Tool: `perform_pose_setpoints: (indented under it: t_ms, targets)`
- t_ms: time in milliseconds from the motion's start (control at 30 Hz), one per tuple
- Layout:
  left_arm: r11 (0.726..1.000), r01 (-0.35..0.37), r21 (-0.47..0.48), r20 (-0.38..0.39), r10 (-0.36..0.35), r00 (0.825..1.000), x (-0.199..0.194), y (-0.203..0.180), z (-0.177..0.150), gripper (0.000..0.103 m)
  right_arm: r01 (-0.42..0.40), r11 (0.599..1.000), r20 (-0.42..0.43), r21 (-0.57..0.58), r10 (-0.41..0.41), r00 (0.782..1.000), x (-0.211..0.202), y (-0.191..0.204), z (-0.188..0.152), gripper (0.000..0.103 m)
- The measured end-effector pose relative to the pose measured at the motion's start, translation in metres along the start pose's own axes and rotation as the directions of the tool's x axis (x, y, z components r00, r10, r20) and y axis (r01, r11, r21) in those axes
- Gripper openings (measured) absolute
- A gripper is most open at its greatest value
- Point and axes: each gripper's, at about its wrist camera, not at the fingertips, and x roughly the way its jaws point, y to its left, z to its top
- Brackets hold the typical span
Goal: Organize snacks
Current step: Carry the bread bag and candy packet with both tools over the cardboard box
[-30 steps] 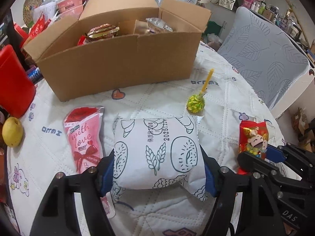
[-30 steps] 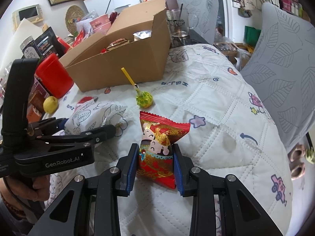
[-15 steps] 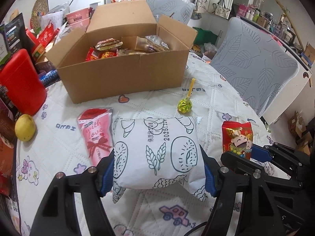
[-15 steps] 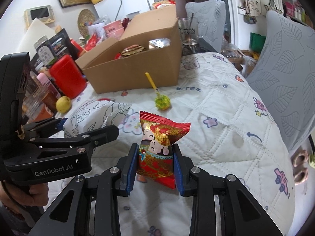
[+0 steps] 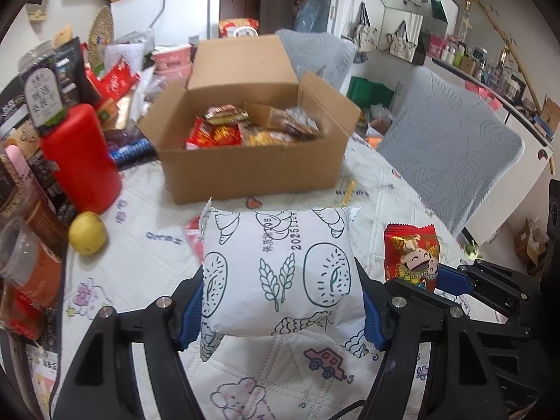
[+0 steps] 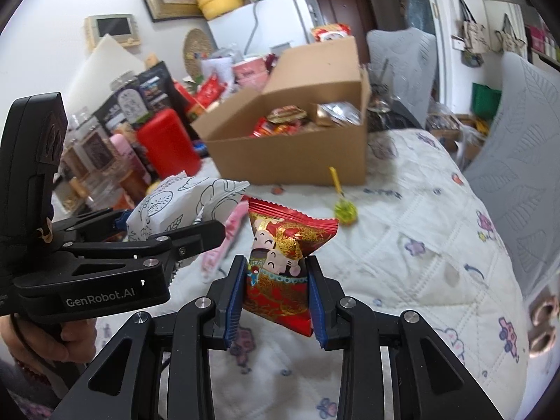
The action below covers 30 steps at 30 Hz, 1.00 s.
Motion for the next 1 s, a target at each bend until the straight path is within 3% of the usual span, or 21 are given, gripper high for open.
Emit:
perform_pose_setpoints:
  t_ms: [533,1000]
  targets:
    - [0.999,-0.005,-0.051,0.131,0.011,0.991,-0.036,0.025,0.027,0.071,-0.061,0.991,0.072,-0.121,0.070,0.995,-0.011,0.038,0.042,0.033]
    - [0.999,-0.011,-0.048,0.236,0.022,0.972,-0.049,0.042,0.074,0.071,-0.068,0.976,0.132,-0.206,0.096,0.987,-0.011,0.051,0.093,0.033]
